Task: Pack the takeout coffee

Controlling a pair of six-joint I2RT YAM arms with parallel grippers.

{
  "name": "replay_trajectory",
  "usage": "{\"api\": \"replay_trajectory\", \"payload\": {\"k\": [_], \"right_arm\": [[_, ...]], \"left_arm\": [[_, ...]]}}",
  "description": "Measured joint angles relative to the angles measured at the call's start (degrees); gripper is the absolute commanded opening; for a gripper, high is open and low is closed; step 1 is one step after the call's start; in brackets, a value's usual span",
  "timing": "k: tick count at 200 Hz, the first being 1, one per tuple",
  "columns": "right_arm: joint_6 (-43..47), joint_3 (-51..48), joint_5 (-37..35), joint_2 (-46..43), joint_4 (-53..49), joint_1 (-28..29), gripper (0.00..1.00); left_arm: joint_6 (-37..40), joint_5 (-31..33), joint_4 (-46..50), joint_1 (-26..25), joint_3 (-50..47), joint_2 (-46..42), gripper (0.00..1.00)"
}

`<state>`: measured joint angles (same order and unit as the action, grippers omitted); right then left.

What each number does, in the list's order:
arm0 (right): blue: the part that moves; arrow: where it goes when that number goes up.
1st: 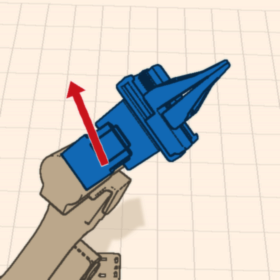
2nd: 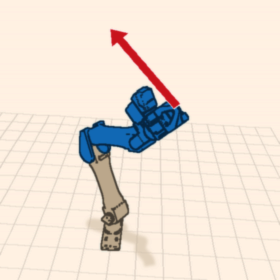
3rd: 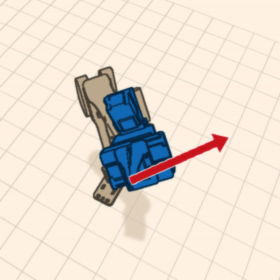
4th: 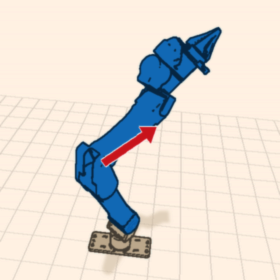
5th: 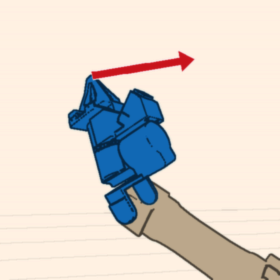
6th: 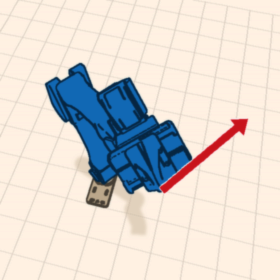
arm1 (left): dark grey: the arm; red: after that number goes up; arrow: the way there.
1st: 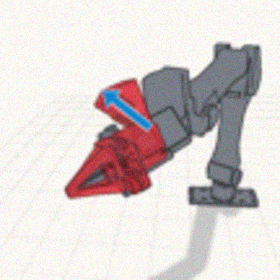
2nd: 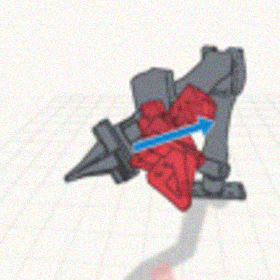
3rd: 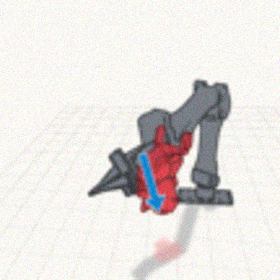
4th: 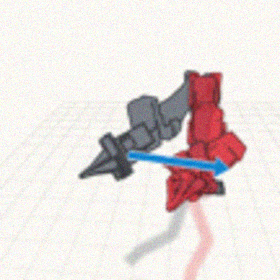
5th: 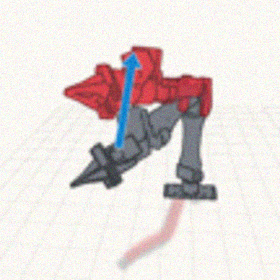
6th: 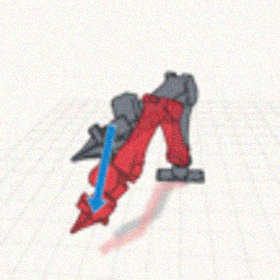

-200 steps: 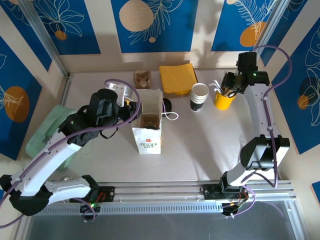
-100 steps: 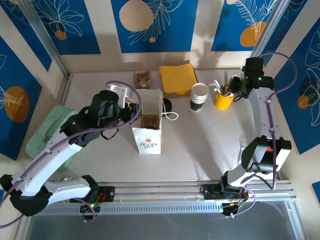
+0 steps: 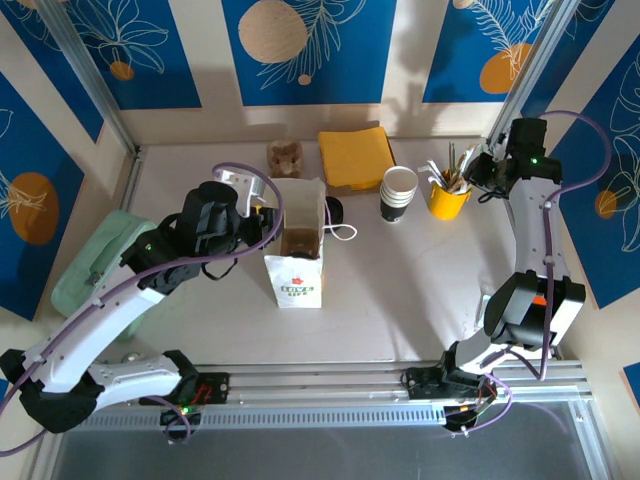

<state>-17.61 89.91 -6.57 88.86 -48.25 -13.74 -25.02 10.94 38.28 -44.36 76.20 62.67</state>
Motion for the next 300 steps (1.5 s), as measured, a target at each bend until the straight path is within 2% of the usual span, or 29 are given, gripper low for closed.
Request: {"api": "replay_trajectory", "payload": {"k": [140,273,291,300], "right_arm": [[-0.9,3.1,-0.7,6.6,-0.4,-0.9,0.26],[-1.0,3.3,-0.6,8.9,-0.7,-1.0,0.25],[-1.0,3.3,-0.7,8.9,-0.8,-1.0,0.24],[-1.1,3.3,-0.7,8.9,-0.8,-1.0,0.21]], "left_arm": [[0.0,0.0,-0.2,0.0,-0.2,0.0,0.52],[0.0,-0.1,-0.2,0.0,-0.3,0.1,0.51],[0.0,-0.1,-0.2,0.0,-0.3,0.1,0.51],[0.0,-0.1,-0.2,0.0,-0.4,0.1,0.51]]}}
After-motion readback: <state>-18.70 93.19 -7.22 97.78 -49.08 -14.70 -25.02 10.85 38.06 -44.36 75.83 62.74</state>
